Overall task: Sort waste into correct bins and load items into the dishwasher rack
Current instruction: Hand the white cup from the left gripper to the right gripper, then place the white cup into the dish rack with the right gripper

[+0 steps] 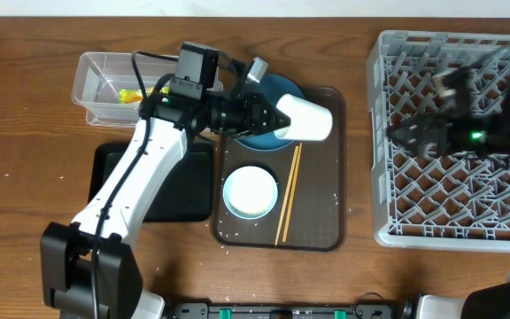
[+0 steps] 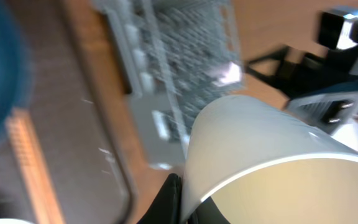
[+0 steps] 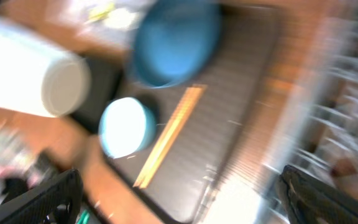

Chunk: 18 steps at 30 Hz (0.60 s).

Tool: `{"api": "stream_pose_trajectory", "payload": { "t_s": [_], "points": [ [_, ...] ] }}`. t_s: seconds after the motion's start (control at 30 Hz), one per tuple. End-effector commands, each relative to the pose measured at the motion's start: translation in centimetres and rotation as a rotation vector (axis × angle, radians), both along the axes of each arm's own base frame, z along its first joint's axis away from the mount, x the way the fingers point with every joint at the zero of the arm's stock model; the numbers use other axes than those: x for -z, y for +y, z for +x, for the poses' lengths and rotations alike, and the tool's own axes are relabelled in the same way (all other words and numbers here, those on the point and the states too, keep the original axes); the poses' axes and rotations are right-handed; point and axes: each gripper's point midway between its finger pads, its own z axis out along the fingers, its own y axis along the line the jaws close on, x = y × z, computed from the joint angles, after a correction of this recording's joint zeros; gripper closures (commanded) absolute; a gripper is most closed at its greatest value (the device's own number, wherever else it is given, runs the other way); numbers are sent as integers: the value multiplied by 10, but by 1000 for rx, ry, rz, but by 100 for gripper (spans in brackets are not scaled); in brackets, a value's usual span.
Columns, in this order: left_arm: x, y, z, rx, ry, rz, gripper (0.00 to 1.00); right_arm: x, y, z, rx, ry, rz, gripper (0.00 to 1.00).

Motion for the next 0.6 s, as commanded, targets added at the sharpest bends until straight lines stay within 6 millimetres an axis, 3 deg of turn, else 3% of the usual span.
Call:
{"api": "stream_pose_trajectory", "payload": {
  "t_s": [0.0,0.13,0.37,0.47,0.57],
  "points": [
    [-25,-12,-24,135,59,-151,94,-23,55,-17,-257,-165,199,1],
    [-26,-17,-30,157,61,-155,94,-35,91,-32,-403,-233,281,1],
    [-26,-23,-36,173,81,-155,94,-51,124,-44,-520,-293,375,5],
    [-26,-23,-36,174,81,-155,94,-56,128,-47,-534,-304,403,16],
    [-26,-23,-36,174,81,-155,94,-56,127,-47,-533,-301,403,36]
  ]
}}
